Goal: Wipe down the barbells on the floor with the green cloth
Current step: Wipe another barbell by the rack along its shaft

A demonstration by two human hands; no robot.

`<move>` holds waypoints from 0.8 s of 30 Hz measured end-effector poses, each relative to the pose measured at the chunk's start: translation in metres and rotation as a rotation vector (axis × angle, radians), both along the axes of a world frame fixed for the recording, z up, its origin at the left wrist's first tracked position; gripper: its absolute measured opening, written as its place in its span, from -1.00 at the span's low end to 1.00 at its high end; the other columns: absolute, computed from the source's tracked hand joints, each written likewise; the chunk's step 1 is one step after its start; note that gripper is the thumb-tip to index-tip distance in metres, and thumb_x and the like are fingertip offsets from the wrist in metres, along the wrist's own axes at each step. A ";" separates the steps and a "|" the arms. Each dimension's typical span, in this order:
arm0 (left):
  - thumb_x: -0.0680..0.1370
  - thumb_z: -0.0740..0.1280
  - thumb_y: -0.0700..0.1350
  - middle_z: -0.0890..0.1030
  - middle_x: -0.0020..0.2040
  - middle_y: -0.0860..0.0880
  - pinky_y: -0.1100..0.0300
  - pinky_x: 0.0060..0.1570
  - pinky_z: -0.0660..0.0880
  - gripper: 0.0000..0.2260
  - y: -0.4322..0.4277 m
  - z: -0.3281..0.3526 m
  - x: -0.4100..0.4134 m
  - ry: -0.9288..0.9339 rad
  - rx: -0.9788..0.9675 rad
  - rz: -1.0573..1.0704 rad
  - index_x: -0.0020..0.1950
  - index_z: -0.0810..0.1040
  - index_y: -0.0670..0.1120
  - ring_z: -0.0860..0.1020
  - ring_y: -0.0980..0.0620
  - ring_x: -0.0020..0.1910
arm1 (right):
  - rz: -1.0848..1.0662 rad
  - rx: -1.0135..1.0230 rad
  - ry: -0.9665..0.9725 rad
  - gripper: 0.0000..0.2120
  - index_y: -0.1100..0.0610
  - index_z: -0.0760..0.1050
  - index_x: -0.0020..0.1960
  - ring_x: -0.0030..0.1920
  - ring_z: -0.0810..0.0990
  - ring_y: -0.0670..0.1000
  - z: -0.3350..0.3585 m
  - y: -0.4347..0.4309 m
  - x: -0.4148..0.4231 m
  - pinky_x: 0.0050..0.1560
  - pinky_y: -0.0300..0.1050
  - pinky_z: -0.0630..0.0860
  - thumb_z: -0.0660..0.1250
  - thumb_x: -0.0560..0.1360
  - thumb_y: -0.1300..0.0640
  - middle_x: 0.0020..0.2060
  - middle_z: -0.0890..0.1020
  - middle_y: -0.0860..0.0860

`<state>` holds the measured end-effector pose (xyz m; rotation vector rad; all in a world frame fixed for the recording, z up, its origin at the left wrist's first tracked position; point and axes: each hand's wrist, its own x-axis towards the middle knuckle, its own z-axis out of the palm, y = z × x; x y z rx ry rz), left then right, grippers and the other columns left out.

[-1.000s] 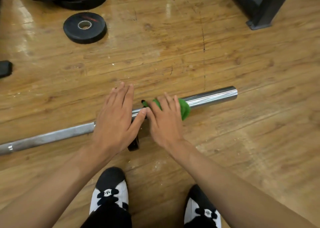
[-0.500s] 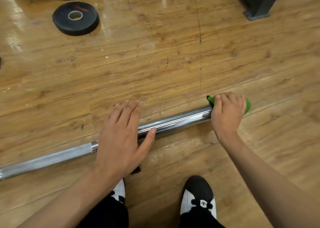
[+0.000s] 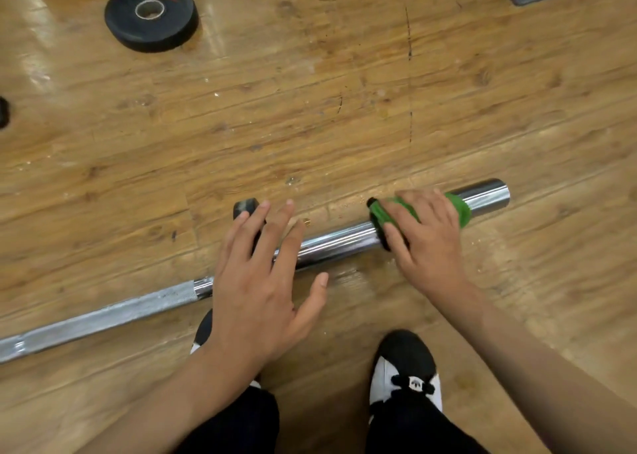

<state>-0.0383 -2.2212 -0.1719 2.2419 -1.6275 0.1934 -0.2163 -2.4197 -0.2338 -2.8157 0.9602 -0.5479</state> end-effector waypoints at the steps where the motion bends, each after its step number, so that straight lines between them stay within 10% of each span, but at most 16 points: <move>1: 0.60 0.28 0.11 0.54 0.45 -0.21 -0.21 0.52 0.30 -0.52 -0.002 0.000 0.001 0.011 -0.006 0.003 0.31 0.63 -0.23 0.45 -0.28 0.48 | -0.085 -0.001 0.000 -0.63 0.13 0.62 0.28 0.24 0.54 0.23 0.000 -0.018 -0.009 0.48 0.19 0.23 0.16 0.68 -0.02 0.19 0.62 0.14; 7: 0.59 0.30 0.11 0.58 0.39 -0.22 -0.29 0.46 0.33 -0.56 -0.010 0.001 0.008 0.033 -0.004 0.034 0.20 0.68 -0.22 0.47 -0.32 0.45 | -0.507 0.099 0.027 -0.69 0.17 0.62 0.03 0.15 0.50 0.21 0.014 -0.013 0.029 0.46 0.20 0.27 0.14 0.60 0.06 0.05 0.64 0.19; 16: 0.58 0.27 0.09 0.48 0.46 -0.27 -0.25 0.54 0.23 -0.51 -0.001 0.001 0.020 0.075 0.057 0.018 0.35 0.58 -0.24 0.34 -0.30 0.55 | 0.282 0.036 0.108 -0.62 0.07 0.52 0.43 0.25 0.50 0.20 0.007 0.064 0.073 0.36 0.12 0.34 0.21 0.69 -0.06 0.26 0.59 0.13; 24: 0.56 0.30 0.05 0.52 0.39 -0.30 -0.28 0.52 0.24 -0.55 -0.006 -0.006 0.029 0.114 -0.020 -0.015 0.29 0.60 -0.26 0.38 -0.33 0.51 | -0.287 0.064 0.081 -0.68 0.13 0.63 0.01 -0.04 0.55 0.24 0.009 -0.089 -0.017 0.09 0.10 0.36 0.15 0.60 -0.01 -0.12 0.63 0.14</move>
